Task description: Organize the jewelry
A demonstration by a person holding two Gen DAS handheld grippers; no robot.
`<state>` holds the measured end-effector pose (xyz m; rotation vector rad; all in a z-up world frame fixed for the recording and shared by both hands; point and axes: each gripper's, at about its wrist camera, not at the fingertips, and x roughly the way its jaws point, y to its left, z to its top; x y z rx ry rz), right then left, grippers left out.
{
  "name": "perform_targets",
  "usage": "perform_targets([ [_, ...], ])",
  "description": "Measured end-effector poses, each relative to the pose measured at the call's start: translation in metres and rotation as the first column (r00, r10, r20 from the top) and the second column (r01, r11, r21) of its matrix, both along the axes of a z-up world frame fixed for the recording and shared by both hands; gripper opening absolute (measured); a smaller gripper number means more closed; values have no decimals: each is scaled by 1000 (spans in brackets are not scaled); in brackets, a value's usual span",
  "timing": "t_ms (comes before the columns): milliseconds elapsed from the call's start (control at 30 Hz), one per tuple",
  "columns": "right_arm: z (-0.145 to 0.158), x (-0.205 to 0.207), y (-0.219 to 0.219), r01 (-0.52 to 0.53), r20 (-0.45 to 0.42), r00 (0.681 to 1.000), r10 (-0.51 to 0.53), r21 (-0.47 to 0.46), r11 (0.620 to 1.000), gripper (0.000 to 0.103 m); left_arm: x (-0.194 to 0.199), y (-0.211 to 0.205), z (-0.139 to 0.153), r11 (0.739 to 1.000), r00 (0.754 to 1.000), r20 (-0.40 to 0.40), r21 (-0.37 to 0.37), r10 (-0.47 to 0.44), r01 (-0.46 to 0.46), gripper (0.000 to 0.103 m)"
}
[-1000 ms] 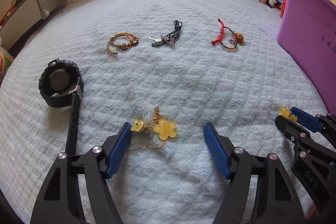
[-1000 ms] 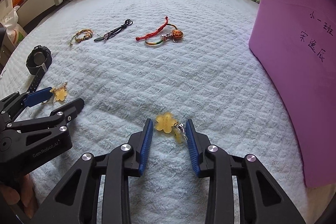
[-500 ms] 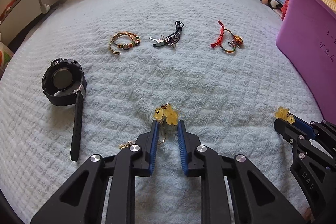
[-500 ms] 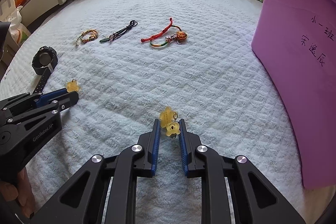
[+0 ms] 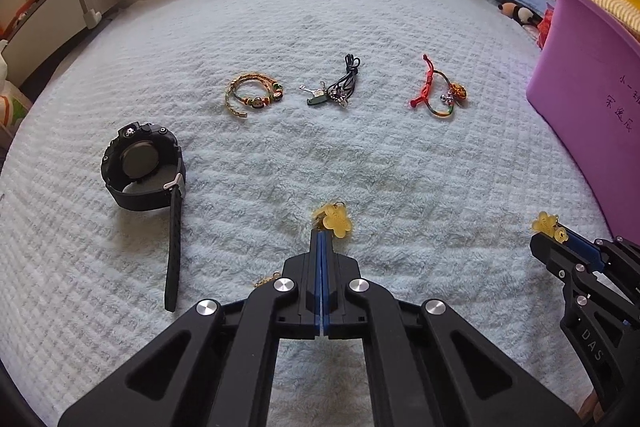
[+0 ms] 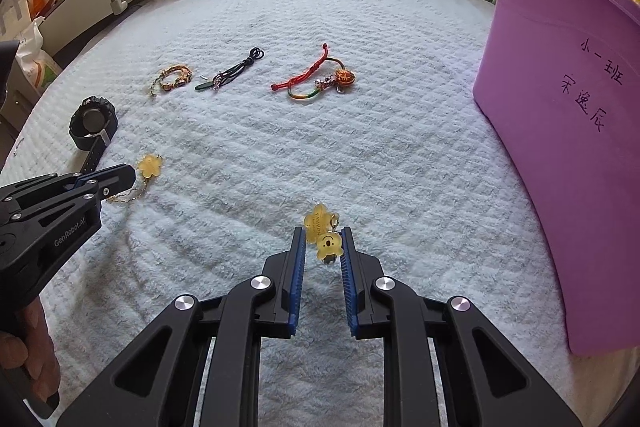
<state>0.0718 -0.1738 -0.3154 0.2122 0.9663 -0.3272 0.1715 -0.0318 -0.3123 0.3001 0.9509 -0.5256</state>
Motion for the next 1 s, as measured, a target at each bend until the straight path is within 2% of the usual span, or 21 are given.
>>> perform_targets([
  [400, -1, 1, 0, 2, 4, 1000, -2, -1, 1000, 17, 4, -4, -7, 1000, 1000, 4, 14, -3, 3, 3],
  [500, -2, 1, -1, 0, 3, 1000, 0, 0, 1000, 17, 4, -4, -8, 1000, 1000, 8, 10, -3, 3, 8],
  [633, -5, 2, -1, 0, -2, 1000, 0, 4, 1000, 17, 3, -3, -8, 1000, 1000, 26, 0, 3, -3, 36],
  [1000, -8, 1, -1, 2, -4, 1000, -2, 8, 1000, 17, 4, -17, -13, 1000, 999, 39, 4, -21, 21, 38],
])
